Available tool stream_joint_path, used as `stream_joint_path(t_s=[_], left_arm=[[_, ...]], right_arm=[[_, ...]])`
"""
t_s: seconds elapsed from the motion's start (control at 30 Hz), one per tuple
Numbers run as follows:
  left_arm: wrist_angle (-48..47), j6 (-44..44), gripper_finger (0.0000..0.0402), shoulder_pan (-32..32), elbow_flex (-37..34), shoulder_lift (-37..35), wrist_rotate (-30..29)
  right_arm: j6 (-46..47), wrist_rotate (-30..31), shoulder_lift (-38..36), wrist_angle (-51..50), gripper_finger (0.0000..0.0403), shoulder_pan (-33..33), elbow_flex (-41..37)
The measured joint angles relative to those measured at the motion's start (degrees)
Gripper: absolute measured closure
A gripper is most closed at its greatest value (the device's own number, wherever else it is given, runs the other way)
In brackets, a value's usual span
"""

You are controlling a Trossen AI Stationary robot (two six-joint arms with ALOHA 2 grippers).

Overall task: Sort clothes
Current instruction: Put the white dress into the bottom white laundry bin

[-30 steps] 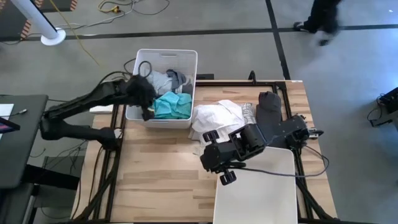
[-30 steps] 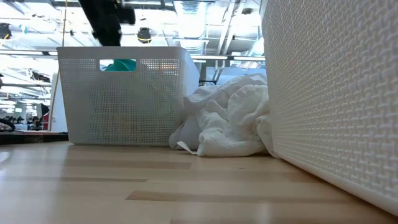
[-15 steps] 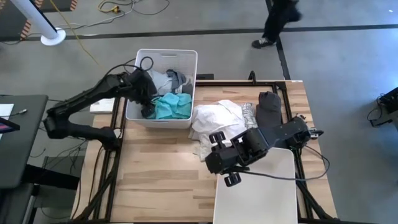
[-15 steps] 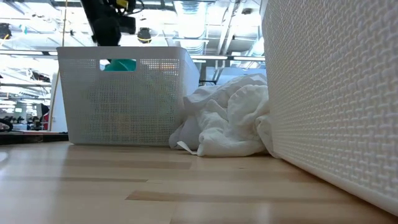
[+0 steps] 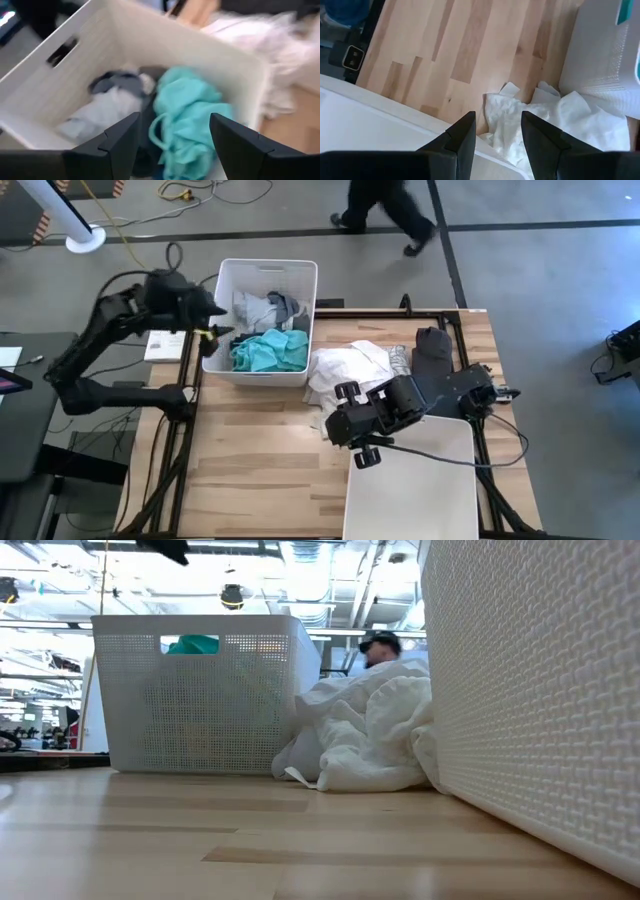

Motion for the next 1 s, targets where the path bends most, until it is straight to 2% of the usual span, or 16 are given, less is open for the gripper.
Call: stream_joint_path(t_s=[0.2,0.57,0.8,1.0], left_arm=[[-3.01,-1.44,0.0182,-4.41,0.18,-5.29,4.64],[-5.95,-8.39,0.0189,-12.86,-7.12,-13.15,5.13],[-5.35,-11.17,0.0189,-16.30,-17.33,-17.73,7.80],[0.66,-13.16,0.0189,-19.15,-26.37,-20.73,14.91]], right_arm=[[-0.96,0.00,0.00,-0.05,0.0232,-2.03,0.00],[1.07,-0.02,0.00,-1.91,0.0224,-8.73,-0.02],[4.23,-0.71,0.63,-1.47,0.0150,-12.99,-2.36],[7.38,-1.05,0.85,1.94,0.0106,-16.69,-9.54]])
